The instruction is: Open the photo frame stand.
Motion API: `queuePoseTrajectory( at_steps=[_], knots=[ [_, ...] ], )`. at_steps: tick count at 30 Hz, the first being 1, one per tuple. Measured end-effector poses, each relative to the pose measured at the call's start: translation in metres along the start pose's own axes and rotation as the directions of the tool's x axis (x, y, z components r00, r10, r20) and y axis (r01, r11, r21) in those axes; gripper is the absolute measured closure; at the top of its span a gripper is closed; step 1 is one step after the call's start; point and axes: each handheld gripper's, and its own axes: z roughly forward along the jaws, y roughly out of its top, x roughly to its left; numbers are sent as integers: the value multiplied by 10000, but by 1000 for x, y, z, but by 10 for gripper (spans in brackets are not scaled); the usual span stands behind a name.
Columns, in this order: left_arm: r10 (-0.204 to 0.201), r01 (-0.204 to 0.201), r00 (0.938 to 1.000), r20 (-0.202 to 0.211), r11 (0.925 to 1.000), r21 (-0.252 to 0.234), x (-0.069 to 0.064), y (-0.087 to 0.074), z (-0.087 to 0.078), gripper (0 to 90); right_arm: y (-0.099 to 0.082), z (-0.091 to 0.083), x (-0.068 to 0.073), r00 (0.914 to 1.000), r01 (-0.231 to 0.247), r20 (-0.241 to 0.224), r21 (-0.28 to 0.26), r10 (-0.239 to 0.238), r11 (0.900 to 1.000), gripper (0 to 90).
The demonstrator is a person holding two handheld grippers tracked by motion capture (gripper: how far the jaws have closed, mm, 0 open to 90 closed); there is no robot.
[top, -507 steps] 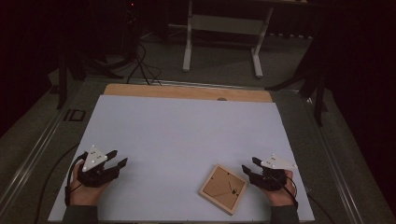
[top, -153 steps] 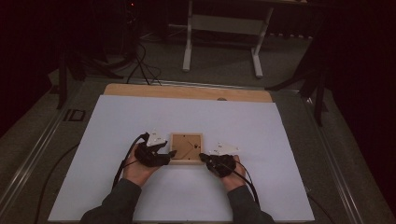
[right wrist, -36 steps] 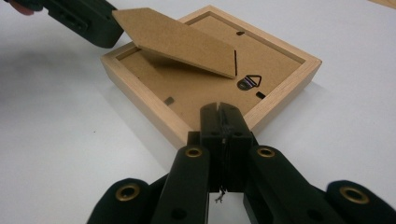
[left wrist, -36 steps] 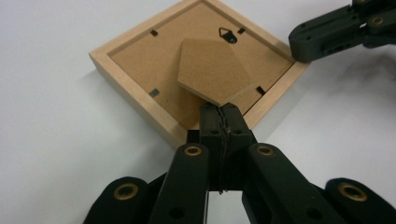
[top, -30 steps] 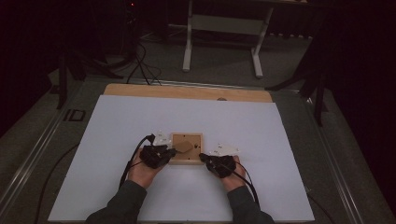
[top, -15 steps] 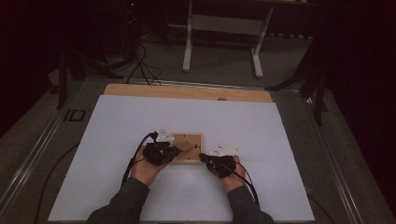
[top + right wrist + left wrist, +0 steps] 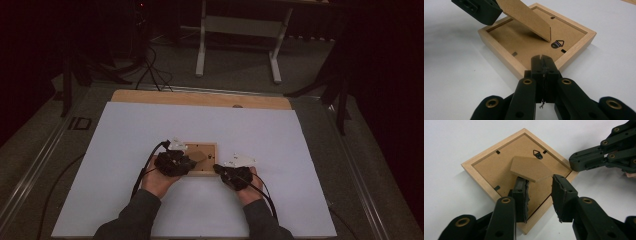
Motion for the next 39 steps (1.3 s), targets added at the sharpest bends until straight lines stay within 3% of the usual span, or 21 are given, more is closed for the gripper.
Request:
queuePoseTrajectory(
  at_steps=[12, 21, 27, 39],
  knots=[
    [-812, 814, 9964, 258, 9967, -48, 7, 3, 7, 548, 0, 0, 0, 10000, 0, -14, 9, 0, 10000, 885],
    [-1484, 1485, 9876, 515, 9889, 28, 12, 7, 12, 500, 0, 0, 0, 10000, 10, -23, 13, -10, 10000, 883],
    [-1981, 1982, 9777, 704, 9801, 54, 16, 10, 17, 478, 0, 0, 0, 10000, 9, -27, 12, -9, 10000, 882],
    [-2281, 2263, 9708, 738, 9735, 320, 18, 11, 25, 474, 0, 0, 0, 10000, 13, -31, 26, -13, 10000, 882]
  ],
)
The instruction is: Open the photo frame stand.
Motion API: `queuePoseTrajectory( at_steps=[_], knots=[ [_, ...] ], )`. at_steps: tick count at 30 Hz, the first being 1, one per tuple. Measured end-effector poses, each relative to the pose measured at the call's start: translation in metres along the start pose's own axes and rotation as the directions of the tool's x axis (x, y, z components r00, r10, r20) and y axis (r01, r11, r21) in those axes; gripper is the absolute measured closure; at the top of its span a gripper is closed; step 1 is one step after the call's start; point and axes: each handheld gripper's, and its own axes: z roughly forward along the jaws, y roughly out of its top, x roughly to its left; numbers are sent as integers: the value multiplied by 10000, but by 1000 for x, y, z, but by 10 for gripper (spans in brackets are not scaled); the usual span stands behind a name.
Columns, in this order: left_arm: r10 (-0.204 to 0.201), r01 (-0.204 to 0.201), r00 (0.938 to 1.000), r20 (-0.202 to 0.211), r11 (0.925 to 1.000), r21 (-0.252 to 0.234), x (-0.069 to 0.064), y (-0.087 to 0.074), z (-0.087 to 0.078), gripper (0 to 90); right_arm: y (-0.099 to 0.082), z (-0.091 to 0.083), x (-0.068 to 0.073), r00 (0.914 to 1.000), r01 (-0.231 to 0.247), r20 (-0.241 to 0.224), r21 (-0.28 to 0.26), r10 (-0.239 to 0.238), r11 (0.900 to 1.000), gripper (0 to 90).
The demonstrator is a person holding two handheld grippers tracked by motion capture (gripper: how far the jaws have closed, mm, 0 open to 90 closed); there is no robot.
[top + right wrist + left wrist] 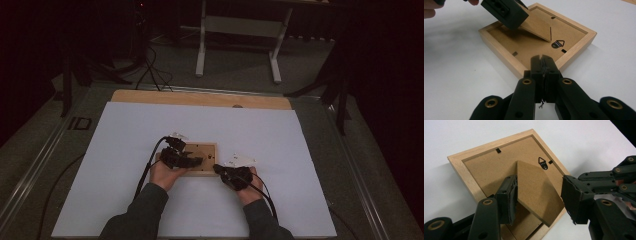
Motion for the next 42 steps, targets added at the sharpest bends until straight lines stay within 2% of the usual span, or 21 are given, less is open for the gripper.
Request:
queuePoseTrajectory(
  at_steps=[5, 11, 22, 33, 39, 42],
  knots=[
    [-109, 110, 9999, -51, 9999, 70, 2, 1, 1, 475, 0, 0, 0, 10000, 1, 0, -1, -1, 10000, 882],
    [-58, 61, 9998, -178, 9998, 196, 2, 1, 2, 464, 0, 0, 0, 10000, -6, 6, -11, 6, 10000, 882],
    [-164, 170, 9998, -126, 9989, 441, 3, 0, 5, 455, 0, 0, 0, 10000, 1, -3, -13, -1, 10000, 882],
    [-388, 385, 9992, 59, 9978, 532, 4, 1, 6, 524, 0, 0, 0, 10000, 1, -4, -15, -1, 10000, 881],
    [-263, 268, 9996, -90, 9979, 588, 2, 0, 6, 532, 0, 0, 0, 10000, -11, -34, -22, 11, 10000, 869],
    [-164, 175, 9997, -187, 9981, 592, 1, 0, 6, 533, 0, 0, 0, 10000, -15, 21, -8, 15, 10000, 835]
  ],
)
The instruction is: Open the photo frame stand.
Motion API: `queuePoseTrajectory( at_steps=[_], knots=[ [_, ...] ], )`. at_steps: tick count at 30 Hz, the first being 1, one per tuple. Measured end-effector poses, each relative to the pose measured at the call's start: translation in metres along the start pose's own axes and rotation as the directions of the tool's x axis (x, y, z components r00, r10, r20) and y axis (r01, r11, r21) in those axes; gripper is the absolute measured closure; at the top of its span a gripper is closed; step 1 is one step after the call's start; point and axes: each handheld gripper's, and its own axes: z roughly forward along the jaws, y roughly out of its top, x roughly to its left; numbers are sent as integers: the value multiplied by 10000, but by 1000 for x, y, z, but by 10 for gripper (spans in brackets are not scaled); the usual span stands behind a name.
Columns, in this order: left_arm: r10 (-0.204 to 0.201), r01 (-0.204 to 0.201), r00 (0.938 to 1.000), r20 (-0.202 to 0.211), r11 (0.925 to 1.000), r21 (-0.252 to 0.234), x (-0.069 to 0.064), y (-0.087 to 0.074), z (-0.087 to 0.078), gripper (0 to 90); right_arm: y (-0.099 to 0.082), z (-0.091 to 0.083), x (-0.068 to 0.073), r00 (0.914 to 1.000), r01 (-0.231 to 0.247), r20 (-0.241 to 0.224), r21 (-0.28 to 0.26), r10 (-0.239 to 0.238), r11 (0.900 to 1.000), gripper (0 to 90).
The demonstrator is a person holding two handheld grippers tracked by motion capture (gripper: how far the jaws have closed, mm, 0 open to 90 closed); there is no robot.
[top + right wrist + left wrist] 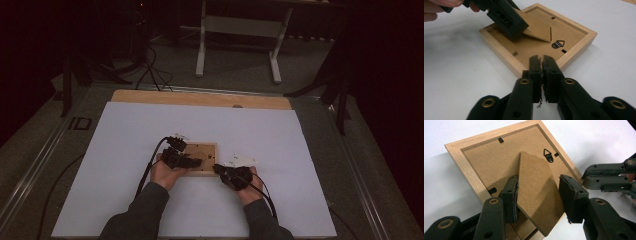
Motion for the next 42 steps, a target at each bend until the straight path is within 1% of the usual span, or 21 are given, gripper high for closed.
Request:
queuePoseTrajectory(
  at_steps=[2, 8, 12, 14, 17, 22, 23, 26, 29, 34, 36, 39, 41, 42],
  knots=[
    [37, -37, 10000, -35, 10000, -9, 0, 0, 0, 534, 0, -1, -1, 10000, -73, 52, 44, 72, 10000, 795],
    [262, -263, 9994, -212, 9996, -70, -4, -1, -1, 535, 1, -2, -2, 9999, 45, 116, 202, -47, 9998, 738],
    [569, -573, 9976, -391, 9983, -91, -6, -2, -3, 535, 2, -3, -2, 9998, 127, 155, 302, -132, 9995, 703],
    [722, -731, 9963, -469, 9972, -181, -8, -2, -4, 536, 3, -4, -2, 9995, 230, 201, 297, -236, 9993, 692],
    [989, -1006, 9934, -587, 9946, -257, -11, -4, -5, 536, 5, -7, -3, 9996, 206, 204, 227, -211, 9995, 680],
    [1273, -1308, 9887, -793, 9906, -407, -16, -7, -7, 537, 7, -11, -6, 9997, 67, 235, 113, -70, 9999, 667],
    [1397, -1435, 9866, -844, 9888, -399, -16, -7, -8, 536, 7, -12, -7, 9997, 43, 236, 87, -45, 10000, 664],
    [1552, -1606, 9832, -964, 9857, -510, -19, -9, -9, 537, 8, -14, -8, 9996, -37, 266, 38, 36, 10000, 656],
    [1779, -1850, 9780, -1088, 9810, -586, -21, -12, -10, 537, 9, -15, -9, 9997, -61, 255, -16, 61, 10000, 648],
    [1938, -2047, 9730, -1250, 9755, -804, -23, -17, -11, 537, 10, -17, -9, 9996, -94, 253, -18, 95, 10000, 636],
    [1978, -2088, 9718, -1280, 9748, -786, -23, -18, -12, 537, 11, -17, -9, 9997, -83, 233, -14, 83, 10000, 632],
    [2171, -2306, 9658, -1417, 9692, -865, -25, -21, -15, 537, 12, -18, -9, 9997, -66, 227, -8, 66, 10000, 628],
    [2243, -2396, 9629, -1501, 9664, -932, -26, -23, -15, 537, 12, -19, -9, 9997, -75, 229, -32, 76, 10000, 627],
    [2251, -2411, 9624, -1519, 9657, -961, -27, -24, -16, 537, 13, -20, -9, 9997, -64, 235, -68, 65, 10000, 626]
  ],
)
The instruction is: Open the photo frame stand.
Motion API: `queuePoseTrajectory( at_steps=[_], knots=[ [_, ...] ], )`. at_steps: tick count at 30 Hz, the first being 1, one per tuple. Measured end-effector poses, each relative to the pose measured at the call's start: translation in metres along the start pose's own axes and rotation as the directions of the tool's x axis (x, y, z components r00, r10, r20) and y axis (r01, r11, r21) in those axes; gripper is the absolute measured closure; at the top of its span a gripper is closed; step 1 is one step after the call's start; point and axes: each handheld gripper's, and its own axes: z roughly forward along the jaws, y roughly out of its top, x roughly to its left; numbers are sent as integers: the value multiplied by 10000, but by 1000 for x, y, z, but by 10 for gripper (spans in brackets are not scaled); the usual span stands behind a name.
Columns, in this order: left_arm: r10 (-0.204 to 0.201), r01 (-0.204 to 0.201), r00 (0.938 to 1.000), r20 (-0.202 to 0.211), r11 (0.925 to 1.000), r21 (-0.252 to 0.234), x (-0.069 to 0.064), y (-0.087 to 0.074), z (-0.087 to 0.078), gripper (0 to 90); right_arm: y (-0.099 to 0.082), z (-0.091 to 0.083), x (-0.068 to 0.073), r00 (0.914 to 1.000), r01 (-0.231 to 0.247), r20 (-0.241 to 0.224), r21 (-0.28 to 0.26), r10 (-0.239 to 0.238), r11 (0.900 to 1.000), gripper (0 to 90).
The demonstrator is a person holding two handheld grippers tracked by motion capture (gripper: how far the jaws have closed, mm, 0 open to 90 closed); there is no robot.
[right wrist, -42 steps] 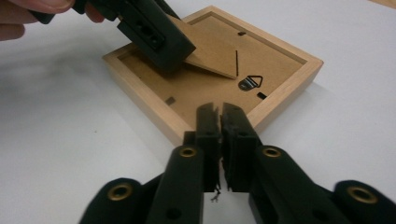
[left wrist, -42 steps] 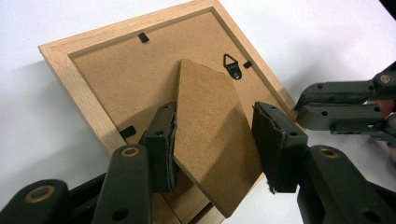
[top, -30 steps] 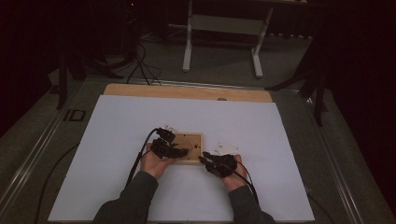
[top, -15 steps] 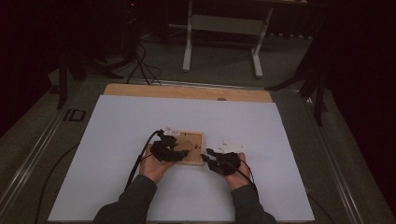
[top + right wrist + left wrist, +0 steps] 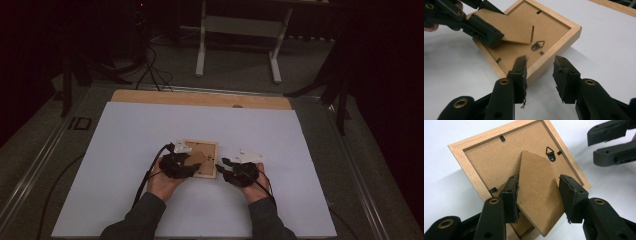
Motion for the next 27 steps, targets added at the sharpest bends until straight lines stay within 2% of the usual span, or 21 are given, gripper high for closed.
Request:
queuePoseTrajectory(
  at_steps=[13, 22, 27],
  knots=[
    [352, -359, 9991, -230, 9990, -282, -3, -6, -5, 538, 12, -10, -5, 10000, 45, 71, -193, -44, 9998, 601],
    [519, -536, 9979, -389, 9976, -441, -7, -9, -6, 538, 29, -14, -11, 9998, -157, 152, -324, 162, 9994, 593],
    [684, -710, 9964, -499, 9961, -518, -9, -12, -7, 538, 38, -13, -13, 9998, -93, 145, -347, 98, 9994, 585]
  ],
)
